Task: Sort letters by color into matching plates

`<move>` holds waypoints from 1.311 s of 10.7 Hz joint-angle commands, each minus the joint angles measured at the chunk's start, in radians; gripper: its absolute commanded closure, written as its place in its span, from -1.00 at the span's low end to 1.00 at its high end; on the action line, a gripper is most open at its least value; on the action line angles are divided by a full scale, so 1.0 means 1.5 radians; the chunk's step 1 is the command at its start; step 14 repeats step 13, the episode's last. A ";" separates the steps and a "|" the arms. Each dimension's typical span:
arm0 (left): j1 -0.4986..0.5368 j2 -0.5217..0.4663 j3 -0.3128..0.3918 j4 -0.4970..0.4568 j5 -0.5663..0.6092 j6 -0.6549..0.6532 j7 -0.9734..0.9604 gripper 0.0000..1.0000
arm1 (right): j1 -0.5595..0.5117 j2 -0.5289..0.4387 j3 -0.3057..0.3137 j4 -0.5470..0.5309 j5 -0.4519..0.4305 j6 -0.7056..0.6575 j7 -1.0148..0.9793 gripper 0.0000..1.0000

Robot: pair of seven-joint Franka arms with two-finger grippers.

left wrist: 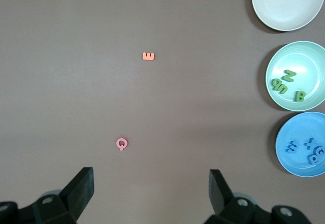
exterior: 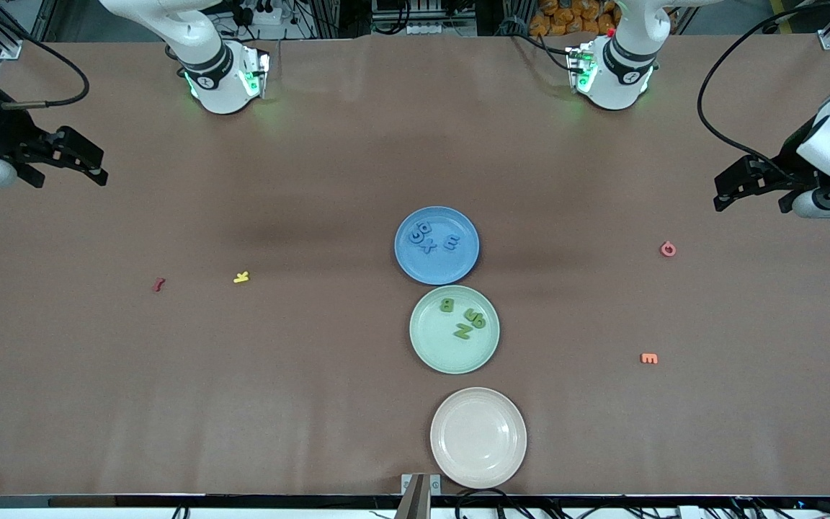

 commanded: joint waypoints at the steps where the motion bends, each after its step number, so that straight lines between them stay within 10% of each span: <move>1: 0.004 -0.006 0.002 -0.002 -0.019 -0.007 0.022 -1.00 | 0.006 -0.009 -0.005 0.004 -0.012 -0.013 -0.049 -1.00; 14: 0.004 -0.005 0.002 -0.003 -0.019 -0.007 0.021 -1.00 | 0.010 -0.004 -0.006 0.007 -0.015 -0.022 -0.076 -1.00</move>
